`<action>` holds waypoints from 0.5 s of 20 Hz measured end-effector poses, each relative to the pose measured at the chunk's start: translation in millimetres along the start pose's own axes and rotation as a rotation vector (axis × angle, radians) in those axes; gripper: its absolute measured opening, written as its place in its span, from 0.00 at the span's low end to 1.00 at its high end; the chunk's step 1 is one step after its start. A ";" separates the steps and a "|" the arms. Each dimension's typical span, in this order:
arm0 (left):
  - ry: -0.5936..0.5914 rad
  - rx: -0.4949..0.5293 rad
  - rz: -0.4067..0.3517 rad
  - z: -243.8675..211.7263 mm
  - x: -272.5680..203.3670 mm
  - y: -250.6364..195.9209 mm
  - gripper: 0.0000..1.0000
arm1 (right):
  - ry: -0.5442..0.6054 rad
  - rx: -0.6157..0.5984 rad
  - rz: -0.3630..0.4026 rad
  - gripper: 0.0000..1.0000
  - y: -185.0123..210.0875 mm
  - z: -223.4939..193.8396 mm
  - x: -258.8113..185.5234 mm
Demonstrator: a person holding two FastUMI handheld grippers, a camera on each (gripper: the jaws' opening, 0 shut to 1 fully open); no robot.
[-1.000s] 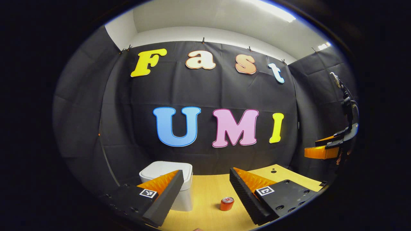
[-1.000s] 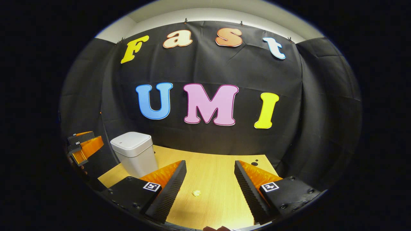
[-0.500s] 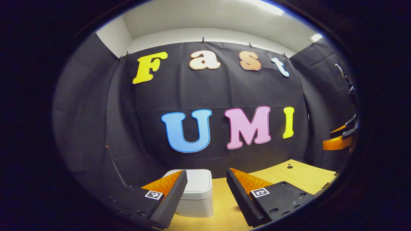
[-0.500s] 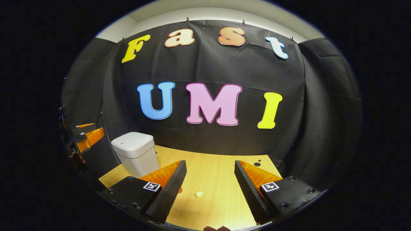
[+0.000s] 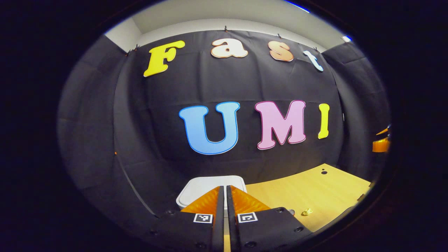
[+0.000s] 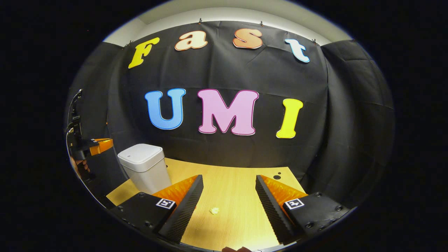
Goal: Press the lid of the desktop garbage bin to open it, pick up the crumpled paper on the desktop and throw it into the bin, then pick up the pop can on the desktop and drop it into the bin, and finally close the garbage bin lid.
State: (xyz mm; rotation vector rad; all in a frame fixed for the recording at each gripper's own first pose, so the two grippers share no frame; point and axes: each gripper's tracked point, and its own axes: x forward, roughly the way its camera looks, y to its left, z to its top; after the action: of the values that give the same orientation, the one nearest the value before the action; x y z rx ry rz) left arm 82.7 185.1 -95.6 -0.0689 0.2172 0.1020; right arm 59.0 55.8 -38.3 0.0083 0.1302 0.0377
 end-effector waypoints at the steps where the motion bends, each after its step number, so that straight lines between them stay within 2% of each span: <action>1: 0.013 -0.029 0.002 -5.1 6.4 8.1 0.08 | 0.004 0.004 -0.005 0.97 -2.4 -1.9 -0.5; 5: 0.063 -0.008 0.027 -20.7 41.3 39.2 0.06 | 0.019 0.017 -0.035 0.97 -15.0 -8.4 -2.3; 10: 0.177 -0.017 -0.013 -56.0 89.3 45.6 0.05 | 0.030 0.039 -0.064 0.97 -26.3 -15.8 -5.8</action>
State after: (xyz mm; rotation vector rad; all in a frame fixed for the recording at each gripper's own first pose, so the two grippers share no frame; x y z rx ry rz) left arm 152.6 234.3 -172.3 -0.0961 0.3927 0.0843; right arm 52.2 29.4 -53.6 0.0428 0.1613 -0.0285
